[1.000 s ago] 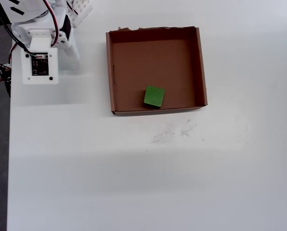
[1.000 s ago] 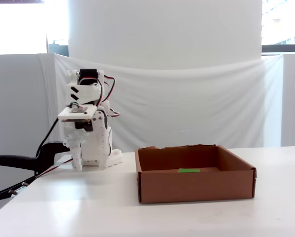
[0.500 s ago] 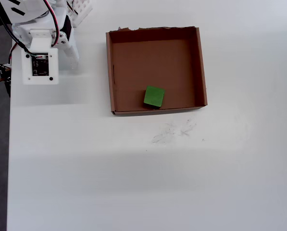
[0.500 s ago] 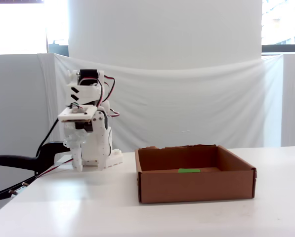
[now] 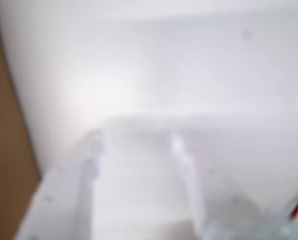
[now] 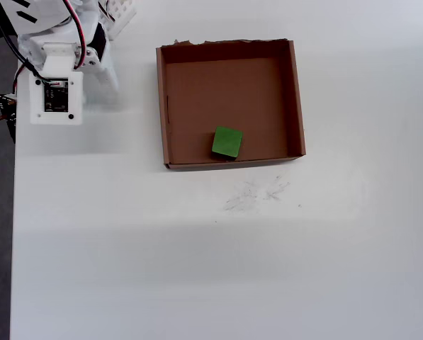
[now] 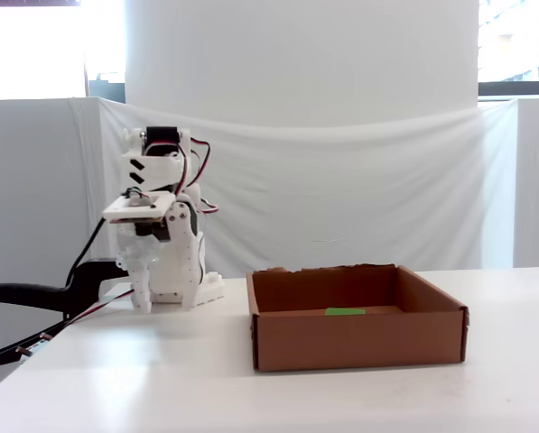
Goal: Grasp a green cube and put it in a box.
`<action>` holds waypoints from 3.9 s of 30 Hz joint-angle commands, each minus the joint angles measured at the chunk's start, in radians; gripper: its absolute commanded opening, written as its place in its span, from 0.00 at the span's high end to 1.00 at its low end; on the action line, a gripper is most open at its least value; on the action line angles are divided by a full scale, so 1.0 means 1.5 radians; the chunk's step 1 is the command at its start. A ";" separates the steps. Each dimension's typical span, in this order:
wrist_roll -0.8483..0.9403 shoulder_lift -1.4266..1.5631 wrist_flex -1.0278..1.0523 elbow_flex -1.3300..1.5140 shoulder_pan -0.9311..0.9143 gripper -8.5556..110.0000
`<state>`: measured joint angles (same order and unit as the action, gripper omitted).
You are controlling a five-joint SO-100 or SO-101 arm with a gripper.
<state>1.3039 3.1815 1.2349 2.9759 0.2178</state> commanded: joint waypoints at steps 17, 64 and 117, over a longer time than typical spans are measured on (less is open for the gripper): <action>-0.107 0.001 0.007 -0.002 0.006 0.75; -0.107 0.001 0.007 -0.002 0.006 0.75; -0.107 0.001 0.007 -0.002 0.006 0.75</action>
<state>1.1459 3.1815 1.2364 2.9759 0.2178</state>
